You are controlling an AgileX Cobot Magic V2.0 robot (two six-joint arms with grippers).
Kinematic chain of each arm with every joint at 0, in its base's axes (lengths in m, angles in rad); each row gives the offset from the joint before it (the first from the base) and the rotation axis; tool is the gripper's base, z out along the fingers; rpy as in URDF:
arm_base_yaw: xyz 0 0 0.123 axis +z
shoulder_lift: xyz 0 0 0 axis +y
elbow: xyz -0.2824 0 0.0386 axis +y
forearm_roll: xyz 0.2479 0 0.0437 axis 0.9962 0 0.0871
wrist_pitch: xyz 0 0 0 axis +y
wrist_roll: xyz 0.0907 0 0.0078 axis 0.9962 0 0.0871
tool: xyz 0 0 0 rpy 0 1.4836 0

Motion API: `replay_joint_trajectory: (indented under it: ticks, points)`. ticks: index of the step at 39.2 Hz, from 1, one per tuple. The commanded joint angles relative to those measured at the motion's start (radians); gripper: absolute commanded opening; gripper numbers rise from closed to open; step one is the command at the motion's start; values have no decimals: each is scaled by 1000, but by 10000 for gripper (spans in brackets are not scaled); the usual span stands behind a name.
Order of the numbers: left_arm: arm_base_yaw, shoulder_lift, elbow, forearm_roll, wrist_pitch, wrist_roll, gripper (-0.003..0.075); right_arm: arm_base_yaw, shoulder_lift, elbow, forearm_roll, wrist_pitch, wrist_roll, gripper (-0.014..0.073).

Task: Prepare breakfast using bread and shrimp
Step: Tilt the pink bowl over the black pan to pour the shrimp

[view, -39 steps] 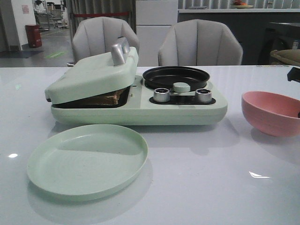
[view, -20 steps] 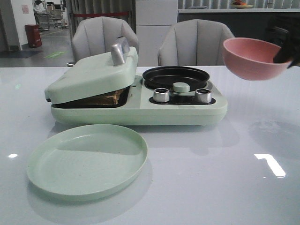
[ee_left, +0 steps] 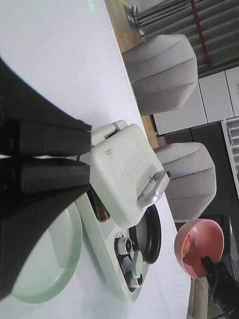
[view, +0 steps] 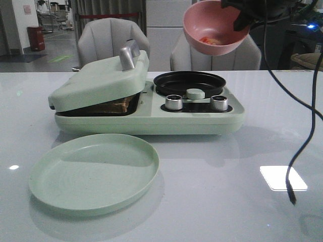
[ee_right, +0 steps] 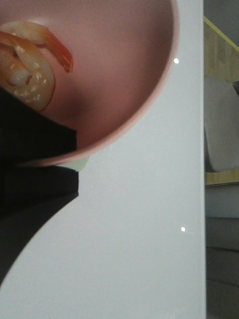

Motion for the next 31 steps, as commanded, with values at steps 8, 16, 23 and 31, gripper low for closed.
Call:
replay_joint_trajectory:
  ticks: [8,16,23,31]
  points:
    - [-3,-16,-23,-17,-73,-8,114,47,40,-31,-124,-408,-11,114]
    - [-3,-16,-23,-17,-73,-8,114,77,101,-18,-240,-642,-11,114]
    - [-3,-16,-23,-17,-73,-8,114,93,104,85,-343,-951,-11,114]
    - [-3,-16,-23,-17,-73,-8,114,93,130,179,-493,-1221,-11,114]
